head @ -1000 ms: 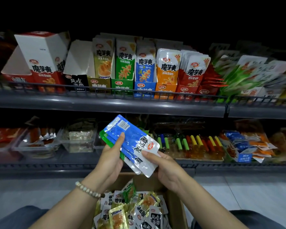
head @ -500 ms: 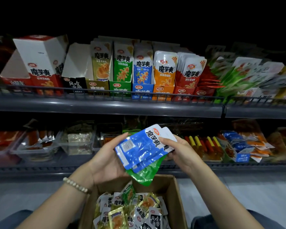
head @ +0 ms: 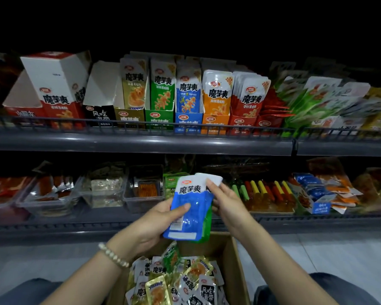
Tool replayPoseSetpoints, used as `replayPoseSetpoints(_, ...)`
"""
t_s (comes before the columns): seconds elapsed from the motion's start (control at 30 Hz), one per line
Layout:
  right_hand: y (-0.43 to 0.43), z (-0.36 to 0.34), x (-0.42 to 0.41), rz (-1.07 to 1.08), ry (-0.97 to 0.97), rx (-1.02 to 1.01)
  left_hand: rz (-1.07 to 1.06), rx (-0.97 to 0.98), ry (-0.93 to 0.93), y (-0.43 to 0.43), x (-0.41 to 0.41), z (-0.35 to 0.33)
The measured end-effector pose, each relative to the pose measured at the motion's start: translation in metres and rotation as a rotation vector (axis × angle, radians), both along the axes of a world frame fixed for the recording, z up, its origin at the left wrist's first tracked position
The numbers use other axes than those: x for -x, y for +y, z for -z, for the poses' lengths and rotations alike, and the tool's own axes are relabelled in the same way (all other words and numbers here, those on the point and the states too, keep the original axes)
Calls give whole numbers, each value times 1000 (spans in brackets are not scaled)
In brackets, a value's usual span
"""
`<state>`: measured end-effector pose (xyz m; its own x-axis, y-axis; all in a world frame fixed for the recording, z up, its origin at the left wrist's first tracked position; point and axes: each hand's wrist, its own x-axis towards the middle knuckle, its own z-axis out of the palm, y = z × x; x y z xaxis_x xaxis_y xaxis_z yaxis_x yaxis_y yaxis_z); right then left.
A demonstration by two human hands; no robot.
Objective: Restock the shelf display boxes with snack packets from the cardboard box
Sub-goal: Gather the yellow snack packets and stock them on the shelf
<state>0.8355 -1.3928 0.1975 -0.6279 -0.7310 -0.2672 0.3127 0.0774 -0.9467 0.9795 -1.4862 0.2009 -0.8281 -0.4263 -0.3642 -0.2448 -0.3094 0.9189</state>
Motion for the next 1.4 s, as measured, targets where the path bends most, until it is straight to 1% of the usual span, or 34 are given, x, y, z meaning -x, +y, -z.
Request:
replayPoseSetpoints(0.07, -4, 5, -14, -48, -64, 23, -82, 135, -13, 3, 5, 6)
replayPoseSetpoints(0.2, -9, 4, -32, -112, -351, 150, -176, 240, -93, -1, 8, 16)
replayPoseSetpoints(0.27, -11, 4, -37, -140, -410, 188, -126, 153, -120, -5, 10, 18)
replayPoseSetpoints(0.33, -13, 4, -42, -155, -444, 202, -38, 26, -85, -5, 6, 9)
replayPoseSetpoints(0.4, -15, 5, -46, -162, -440, 202, -26, 4, -80, -10, 4, 6)
replayPoseSetpoints(0.43, -16, 4, -46, -166, -418, 203, -52, -8, -80, -13, 3, 6)
replayPoseSetpoints(0.5, -15, 2, -43, -180, -320, 203, -152, -100, -31, -20, 3, 6)
replayPoseSetpoints(0.57, -15, 0, -38, -183, -95, 151, -234, -208, 14, -23, 1, 3)
replayPoseSetpoints(0.63, -14, -2, -33, -152, 163, 63, -250, -276, 30, -24, 0, -4)
replayPoseSetpoints(0.7, -13, -2, -30, -126, 299, 10, -256, -310, 47, -24, -2, -7)
replayPoseSetpoints(0.73, -12, -1, -29, -139, 310, 4, -256, -326, 45, -23, -3, -8)
replayPoseSetpoints(0.87, -11, -2, -21, -203, 196, -4, -199, -310, 53, -19, -6, -15)
replayPoseSetpoints(1.0, -8, -16, -17, -237, 202, 6, -133, -248, 59, -22, -12, -25)
replayPoseSetpoints(1.17, -12, -48, -12, -264, 329, 7, -132, -186, 110, -31, -21, -43)
replayPoseSetpoints(1.27, -24, -71, -5, -297, 424, -14, -189, -118, 134, -45, -21, -56)
replayPoseSetpoints(1.4, -39, -104, 6, -328, 493, -31, -274, -99, 214, -79, -17, -82)
